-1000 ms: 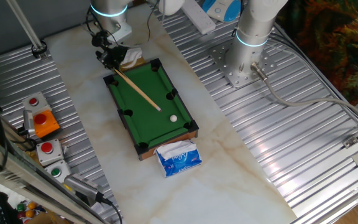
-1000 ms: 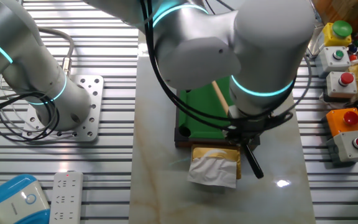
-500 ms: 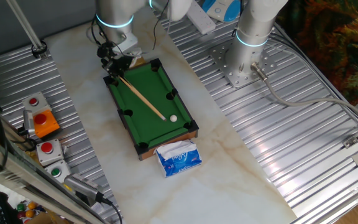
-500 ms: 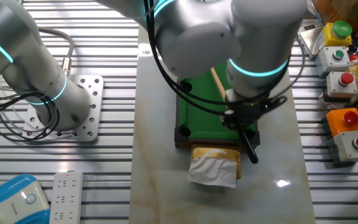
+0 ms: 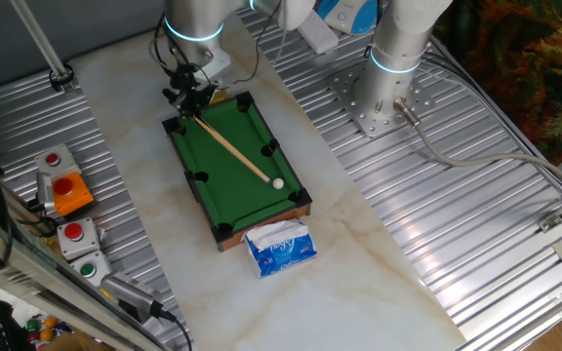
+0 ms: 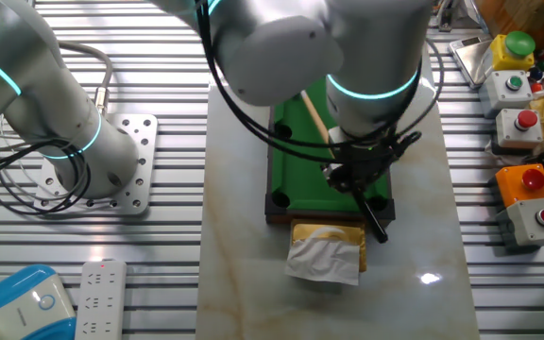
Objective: Hit the pool ball
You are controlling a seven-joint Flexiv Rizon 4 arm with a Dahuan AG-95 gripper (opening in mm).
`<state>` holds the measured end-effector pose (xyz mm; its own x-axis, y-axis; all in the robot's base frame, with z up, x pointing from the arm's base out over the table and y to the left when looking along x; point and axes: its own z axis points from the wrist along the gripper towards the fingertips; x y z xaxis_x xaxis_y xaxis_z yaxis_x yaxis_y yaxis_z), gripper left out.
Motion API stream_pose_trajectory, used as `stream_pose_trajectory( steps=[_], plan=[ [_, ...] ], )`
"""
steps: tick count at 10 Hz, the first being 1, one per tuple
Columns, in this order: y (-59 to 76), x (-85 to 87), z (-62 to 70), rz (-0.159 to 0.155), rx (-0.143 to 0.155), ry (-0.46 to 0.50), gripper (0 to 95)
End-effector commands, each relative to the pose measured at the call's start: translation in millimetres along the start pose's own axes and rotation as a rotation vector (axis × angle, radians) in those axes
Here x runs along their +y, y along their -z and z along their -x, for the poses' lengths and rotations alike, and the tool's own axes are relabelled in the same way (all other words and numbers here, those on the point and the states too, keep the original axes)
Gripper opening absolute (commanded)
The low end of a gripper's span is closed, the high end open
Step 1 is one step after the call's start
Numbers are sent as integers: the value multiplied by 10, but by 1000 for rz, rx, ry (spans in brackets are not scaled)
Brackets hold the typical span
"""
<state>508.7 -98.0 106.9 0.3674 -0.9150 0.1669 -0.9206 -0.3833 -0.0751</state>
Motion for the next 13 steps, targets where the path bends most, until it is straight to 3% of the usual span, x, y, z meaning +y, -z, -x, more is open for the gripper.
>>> stream_pose_trajectory(
  steps=[1, 7, 10, 13],
  plan=[
    [13, 14, -90, 0, -10, 18, 0],
    [-39, 110, -6, 4, -39, -20, 0],
    [-70, 150, 334, 7, -32, -61, 0],
    [-32, 146, 360, 7, -21, -51, 0]
  ],
)
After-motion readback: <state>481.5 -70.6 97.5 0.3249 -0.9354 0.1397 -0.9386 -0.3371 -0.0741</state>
